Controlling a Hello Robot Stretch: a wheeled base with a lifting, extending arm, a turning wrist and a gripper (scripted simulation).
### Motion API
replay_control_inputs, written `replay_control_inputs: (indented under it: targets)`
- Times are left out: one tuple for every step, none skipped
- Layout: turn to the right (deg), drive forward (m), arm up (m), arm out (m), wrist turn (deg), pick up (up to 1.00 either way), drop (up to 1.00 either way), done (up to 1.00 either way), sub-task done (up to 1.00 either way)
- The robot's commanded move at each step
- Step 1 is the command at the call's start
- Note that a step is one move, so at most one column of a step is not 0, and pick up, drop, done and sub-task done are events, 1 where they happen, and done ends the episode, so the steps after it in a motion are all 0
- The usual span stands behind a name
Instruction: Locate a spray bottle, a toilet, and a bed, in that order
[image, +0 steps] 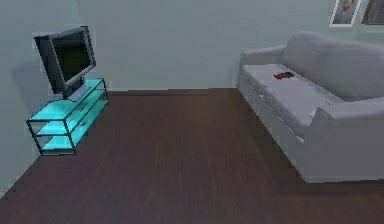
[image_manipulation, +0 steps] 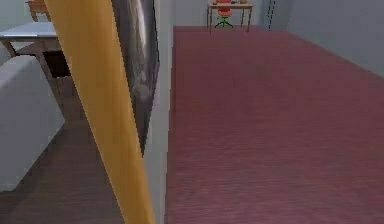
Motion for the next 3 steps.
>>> replay_control_inputs:
  targets:
    - [0.0, 0.1, 0.0, 0.0, 0.0, 0.0, 0.0, 0.0, 0.0]
    - [-3.0, 0.0, 0.0, 0.0, 0.0, 0.0, 0.0, 0.0, 0.0]
    - [0.0, 0.6, 0.0, 0.0, 0.0, 0.0, 0.0, 0.0, 0.0]
